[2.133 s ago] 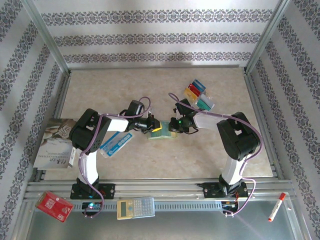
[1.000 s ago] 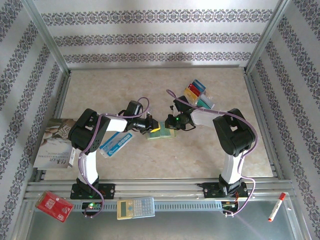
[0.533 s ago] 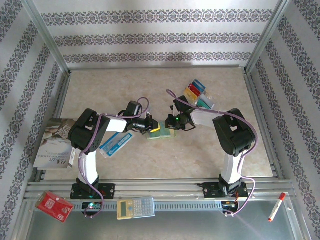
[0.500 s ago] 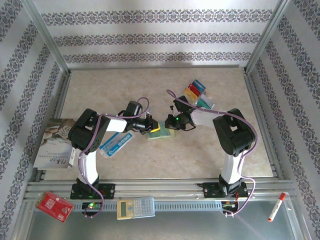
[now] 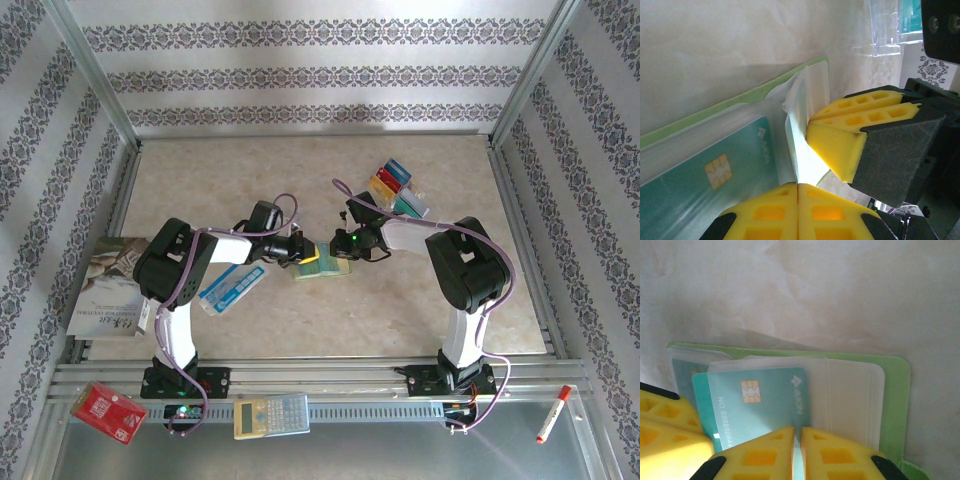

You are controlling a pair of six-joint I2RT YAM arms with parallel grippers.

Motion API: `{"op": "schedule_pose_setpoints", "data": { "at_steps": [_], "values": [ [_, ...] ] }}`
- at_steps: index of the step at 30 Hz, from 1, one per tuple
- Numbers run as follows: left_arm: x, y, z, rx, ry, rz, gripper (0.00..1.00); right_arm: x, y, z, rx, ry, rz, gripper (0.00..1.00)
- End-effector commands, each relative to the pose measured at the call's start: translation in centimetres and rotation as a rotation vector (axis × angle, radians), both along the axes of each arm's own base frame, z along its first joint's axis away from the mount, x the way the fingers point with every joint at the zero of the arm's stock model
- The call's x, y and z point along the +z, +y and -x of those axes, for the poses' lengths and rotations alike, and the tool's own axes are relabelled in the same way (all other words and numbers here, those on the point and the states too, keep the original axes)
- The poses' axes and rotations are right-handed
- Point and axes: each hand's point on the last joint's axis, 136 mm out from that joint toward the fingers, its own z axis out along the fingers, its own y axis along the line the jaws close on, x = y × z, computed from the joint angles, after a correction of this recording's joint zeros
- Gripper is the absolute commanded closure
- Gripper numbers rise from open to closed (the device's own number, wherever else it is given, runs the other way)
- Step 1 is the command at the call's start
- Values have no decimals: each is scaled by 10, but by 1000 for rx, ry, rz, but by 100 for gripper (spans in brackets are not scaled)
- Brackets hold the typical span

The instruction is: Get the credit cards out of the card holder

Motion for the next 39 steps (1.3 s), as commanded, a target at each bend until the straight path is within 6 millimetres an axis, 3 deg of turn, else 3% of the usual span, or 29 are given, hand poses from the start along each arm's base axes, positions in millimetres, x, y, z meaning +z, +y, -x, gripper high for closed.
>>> {"op": "schedule_pose_setpoints", "data": {
  "at_steps": [1,7,14,22,27,33,39],
  "values": [
    [21,1,1,-33,-57,37,94,-35,-22,17,-35,100,124,84],
    [18,6,2,-25,-38,17,100,-33,-23,16,-39,96,126,84],
    [10,25,11,-6,24,-61,100,-31,-24,15,-45,89,124,84],
    [20,47,22,-11,43,-130,100,-16,-15,10,-40,65,55,84],
    [34,62,26,-22,12,-192,100,8,-2,2,-47,32,-73,83],
    [61,67,25,-29,-41,-186,100,61,9,-10,-54,-92,-279,74],
    [103,53,16,22,-95,-24,100,107,22,-2,21,-178,-473,51]
  ]
}}
